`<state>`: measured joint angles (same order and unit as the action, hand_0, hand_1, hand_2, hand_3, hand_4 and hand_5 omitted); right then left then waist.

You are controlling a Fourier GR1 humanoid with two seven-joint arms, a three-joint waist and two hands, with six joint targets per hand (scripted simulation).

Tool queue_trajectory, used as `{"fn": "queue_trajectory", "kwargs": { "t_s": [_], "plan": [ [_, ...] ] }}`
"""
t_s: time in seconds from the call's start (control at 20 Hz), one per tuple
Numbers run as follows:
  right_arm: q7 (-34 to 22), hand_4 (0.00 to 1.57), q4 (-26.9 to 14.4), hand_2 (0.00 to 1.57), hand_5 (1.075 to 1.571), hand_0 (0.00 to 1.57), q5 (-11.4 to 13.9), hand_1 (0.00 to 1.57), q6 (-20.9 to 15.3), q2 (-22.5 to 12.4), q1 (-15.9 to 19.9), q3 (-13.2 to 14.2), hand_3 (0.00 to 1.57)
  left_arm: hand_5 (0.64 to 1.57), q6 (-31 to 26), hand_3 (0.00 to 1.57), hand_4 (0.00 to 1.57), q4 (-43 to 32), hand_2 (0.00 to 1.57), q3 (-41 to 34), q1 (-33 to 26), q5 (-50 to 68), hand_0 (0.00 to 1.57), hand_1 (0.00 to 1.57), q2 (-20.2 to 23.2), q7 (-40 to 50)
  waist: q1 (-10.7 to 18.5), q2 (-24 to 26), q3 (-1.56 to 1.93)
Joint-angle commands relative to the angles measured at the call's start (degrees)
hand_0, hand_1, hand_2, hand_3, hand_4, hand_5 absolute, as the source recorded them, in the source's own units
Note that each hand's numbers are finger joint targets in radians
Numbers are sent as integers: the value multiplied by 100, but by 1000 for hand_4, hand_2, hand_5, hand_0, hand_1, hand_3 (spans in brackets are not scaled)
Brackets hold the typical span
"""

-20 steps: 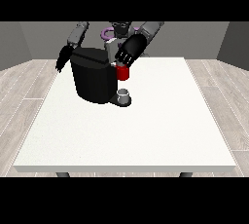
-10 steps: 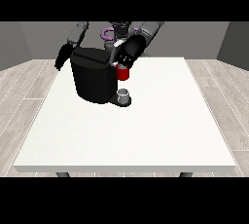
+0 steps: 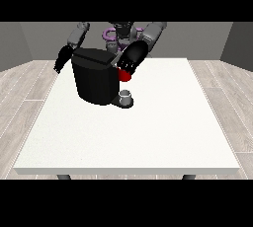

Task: Insert the coffee pod into the coffee machine and close the lid

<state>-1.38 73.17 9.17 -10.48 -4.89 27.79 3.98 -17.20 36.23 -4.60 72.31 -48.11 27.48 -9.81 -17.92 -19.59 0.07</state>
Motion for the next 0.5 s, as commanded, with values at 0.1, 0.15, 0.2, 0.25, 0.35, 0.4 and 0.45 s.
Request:
{"fn": "queue_trajectory", "kwargs": {
  "t_s": [0.1, 0.15, 0.2, 0.25, 0.35, 0.4, 0.45],
  "plan": [
    [35, 42, 141, 0, 1571, 0, 113, 0, -3, 34, 67, -158, 0, 1571, 429, 956, 0, -50, 1179, -196, 130, 26, 1206, 1206, 65, -217, -183, -359, -7],
    [-10, 61, -90, 0, 1571, 0, 145, 0, -186, 115, 10, -76, 0, 1571, 374, 957, 0, 62, 1211, -62, -7, 30, 1247, 1247, -392, 12, 60, 41, -5],
    [-232, 41, 327, 0, 1571, 0, 129, 0, -60, 138, 36, -239, 0, 1571, 423, 947, 0, -135, 1201, -248, 0, 59, 1233, 1233, 150, -439, -188, -209, -9],
    [18, 85, 260, 0, 1571, 0, 188, 0, -192, 251, -69, -273, 0, 1571, 522, 954, 0, -67, 1210, -183, -3, 9, 1247, 1247, -45, -290, -185, -162, -6],
    [-203, 144, 119, 0, 1571, 0, 94, 0, 20, -43, 82, -90, 0, 1571, 120, 971, 0, -95, 1186, -238, 213, 64, 1212, 1212, 273, -443, -105, -157, -6],
    [-25, 99, 108, 0, 1571, 0, 84, 0, -26, -20, 126, -62, 0, 1571, 160, 978, 0, -98, 1202, -219, 243, 34, 1224, 1224, 207, -381, -138, -238, -5],
    [129, 109, -45, 0, 1571, 0, 145, 0, -83, -113, 213, 16, 0, 1571, 400, 967, 0, 17, 1211, -139, 220, -38, 1232, 1232, -27, -264, -81, -365, -4]
  ]
}}
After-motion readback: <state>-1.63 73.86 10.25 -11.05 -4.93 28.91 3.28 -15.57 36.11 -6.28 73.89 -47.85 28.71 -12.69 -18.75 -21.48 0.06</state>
